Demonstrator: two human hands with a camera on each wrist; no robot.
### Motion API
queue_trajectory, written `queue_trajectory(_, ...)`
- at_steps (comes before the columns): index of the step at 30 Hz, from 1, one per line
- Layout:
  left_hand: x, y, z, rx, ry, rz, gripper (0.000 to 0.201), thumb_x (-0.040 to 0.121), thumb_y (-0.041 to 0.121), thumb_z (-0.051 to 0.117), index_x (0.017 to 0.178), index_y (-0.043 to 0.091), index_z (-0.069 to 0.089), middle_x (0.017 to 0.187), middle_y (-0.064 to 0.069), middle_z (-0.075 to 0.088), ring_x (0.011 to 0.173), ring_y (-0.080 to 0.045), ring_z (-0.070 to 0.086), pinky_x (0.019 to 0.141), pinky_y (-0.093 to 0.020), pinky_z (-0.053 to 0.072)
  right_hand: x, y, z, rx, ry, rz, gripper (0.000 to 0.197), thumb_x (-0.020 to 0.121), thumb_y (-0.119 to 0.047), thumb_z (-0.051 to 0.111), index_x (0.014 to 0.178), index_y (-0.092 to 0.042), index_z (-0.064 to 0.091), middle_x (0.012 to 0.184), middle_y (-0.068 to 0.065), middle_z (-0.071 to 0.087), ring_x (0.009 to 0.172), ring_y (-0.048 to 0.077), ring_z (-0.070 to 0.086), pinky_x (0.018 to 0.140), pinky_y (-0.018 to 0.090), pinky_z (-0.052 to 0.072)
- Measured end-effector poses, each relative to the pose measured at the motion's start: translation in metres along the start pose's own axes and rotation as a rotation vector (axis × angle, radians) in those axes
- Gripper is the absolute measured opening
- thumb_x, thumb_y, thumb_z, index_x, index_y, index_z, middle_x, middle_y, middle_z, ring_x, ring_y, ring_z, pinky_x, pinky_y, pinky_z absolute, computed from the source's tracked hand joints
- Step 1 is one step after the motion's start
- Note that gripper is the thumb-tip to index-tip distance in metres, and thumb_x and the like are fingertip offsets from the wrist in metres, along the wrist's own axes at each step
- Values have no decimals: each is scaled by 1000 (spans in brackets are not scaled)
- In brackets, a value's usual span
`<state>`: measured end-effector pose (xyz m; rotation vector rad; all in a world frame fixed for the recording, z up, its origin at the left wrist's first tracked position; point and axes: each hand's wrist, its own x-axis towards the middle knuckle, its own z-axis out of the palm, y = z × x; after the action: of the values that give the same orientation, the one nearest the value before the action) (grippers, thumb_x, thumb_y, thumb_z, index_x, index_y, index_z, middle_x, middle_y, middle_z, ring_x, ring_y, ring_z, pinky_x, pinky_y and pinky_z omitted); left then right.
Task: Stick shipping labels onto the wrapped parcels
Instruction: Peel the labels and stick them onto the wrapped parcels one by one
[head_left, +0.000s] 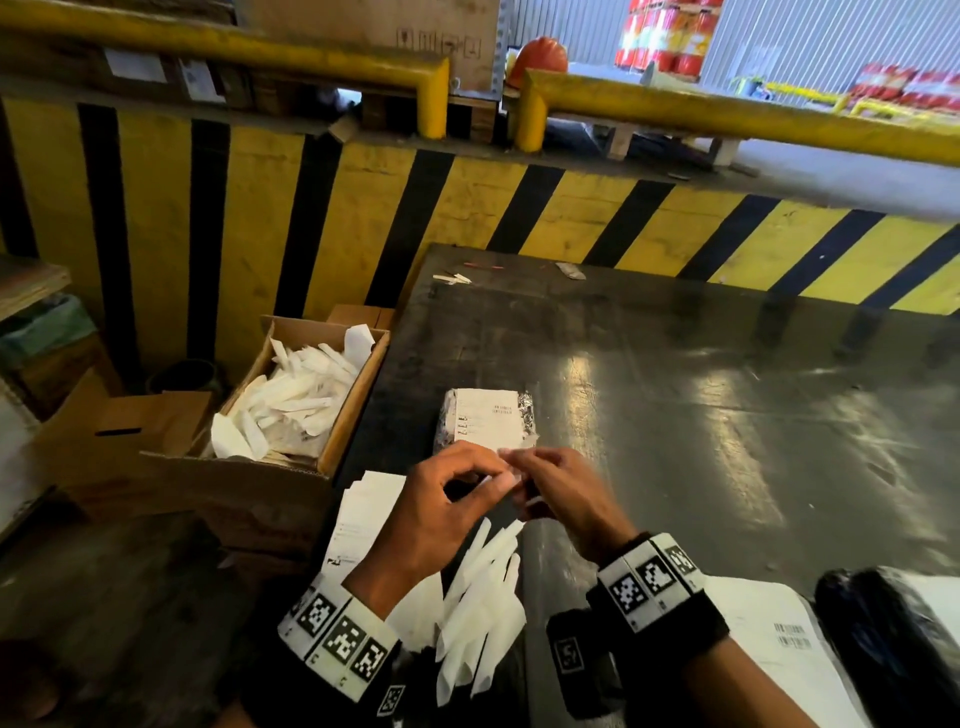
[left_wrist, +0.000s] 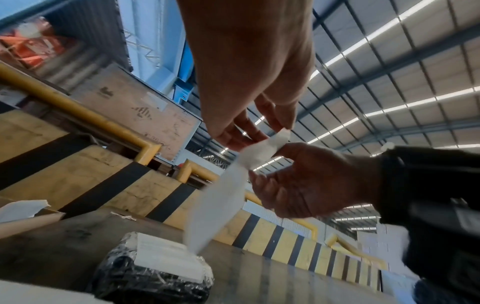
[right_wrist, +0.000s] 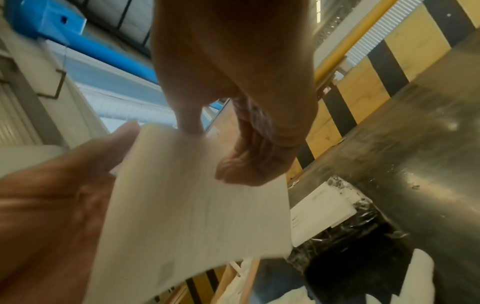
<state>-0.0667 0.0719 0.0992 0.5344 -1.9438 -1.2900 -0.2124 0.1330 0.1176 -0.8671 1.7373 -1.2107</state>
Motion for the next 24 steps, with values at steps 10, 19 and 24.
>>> queue_trajectory(10,34,-36,-16,35,341,-382,25,83,30,69,105,18,64,106,3,67,96,-6,63,75,-14,49,33,8,-36,85,18,-90,19,87,-11,61,94,7,58,100,12,72,94,29,68,83,43,54)
queue_trajectory(19,80,-87,4,87,267,-648,7,81,10,71,79,3,70,80,-8,73,73,-18,71,57,-21,53,102,50,-46,-27,43,209,19,86,-16,65,86,2,69,94,20,72,72,20,60,62,25,48)
queue_trajectory(24,125,-117,13,232,284,-696,12,76,11,75,82,1,72,83,-9,72,66,-13,64,52,-15,46,149,54,-52,-14,97,243,20,88,-13,63,80,5,67,76,16,69,56,15,57,46,17,43)
